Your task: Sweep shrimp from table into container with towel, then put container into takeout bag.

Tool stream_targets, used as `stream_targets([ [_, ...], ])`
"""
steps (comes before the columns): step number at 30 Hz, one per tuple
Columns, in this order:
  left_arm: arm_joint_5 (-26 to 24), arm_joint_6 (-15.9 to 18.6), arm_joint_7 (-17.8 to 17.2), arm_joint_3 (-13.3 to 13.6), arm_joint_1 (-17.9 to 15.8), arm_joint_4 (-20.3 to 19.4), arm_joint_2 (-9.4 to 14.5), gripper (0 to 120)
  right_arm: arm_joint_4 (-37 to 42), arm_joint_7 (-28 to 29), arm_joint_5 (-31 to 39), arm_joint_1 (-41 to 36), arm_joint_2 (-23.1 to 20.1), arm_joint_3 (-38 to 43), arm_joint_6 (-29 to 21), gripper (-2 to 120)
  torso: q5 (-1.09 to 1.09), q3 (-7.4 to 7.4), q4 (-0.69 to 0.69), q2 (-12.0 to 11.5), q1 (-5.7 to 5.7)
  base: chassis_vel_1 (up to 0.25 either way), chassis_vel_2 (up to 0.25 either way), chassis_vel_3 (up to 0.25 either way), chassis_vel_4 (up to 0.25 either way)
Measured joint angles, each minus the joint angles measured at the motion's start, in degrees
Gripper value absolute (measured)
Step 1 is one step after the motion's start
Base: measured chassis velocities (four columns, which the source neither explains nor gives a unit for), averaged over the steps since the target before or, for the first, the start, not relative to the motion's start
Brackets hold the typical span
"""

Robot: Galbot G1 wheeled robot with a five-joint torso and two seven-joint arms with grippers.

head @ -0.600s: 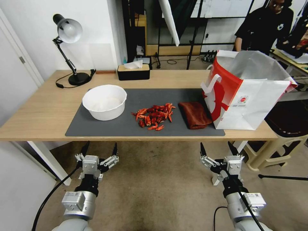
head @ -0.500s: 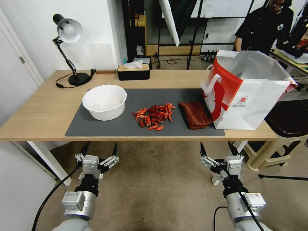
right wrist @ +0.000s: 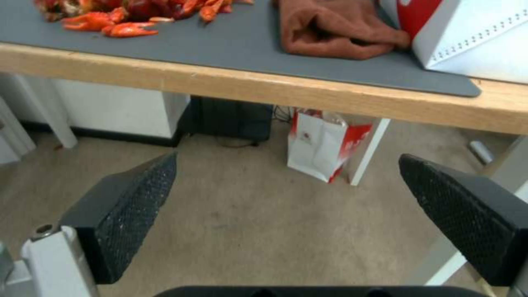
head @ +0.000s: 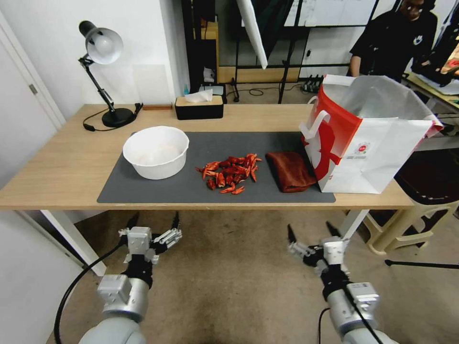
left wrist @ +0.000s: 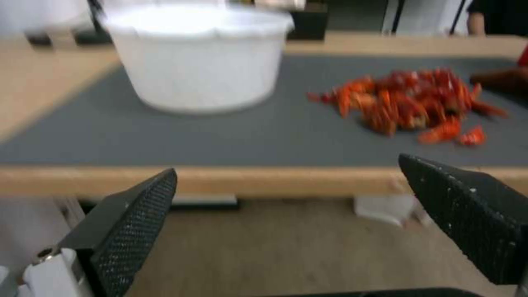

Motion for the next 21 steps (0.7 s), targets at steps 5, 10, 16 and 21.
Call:
stream_targets([
  [5, -4.3, 1.8, -3.3, 2.1, -1.4, -0.2, 2.8, 100, 0.6, -0.2, -0.3, 0.2, 0.1, 0.0, -0.4, 100, 0.00, 0.00, -0.01, 0.0, 0.00, 0.000, 0.000, 0.000, 0.000],
  [10, -4.4, 0.8, -3.5, 2.1, -1.4, -0.5, 3.0, 100, 0.9, -0.2, -0.1, 0.4, 0.0, 0.4, -0.4, 100, 0.01, 0.00, 0.01, 0.0, 0.00, 0.000, 0.000, 0.000, 0.000],
  [16, -4.0, 0.4, -3.2, 1.9, -1.4, -0.4, 2.9, 100, 1.1, -0.2, 0.1, 0.4, 0.0, 0.6, -0.3, 100, 0.01, 0.00, 0.01, 0.0, 0.00, 0.000, 0.000, 0.000, 0.000],
  [21, -3.8, -0.8, -3.1, 1.6, -1.5, 0.4, 2.8, 100, 1.0, -0.2, 0.4, 0.5, -0.1, 0.8, -0.3, 100, 0.01, 0.00, 0.01, 0.0, 0.00, 0.000, 0.000, 0.000, 0.000],
])
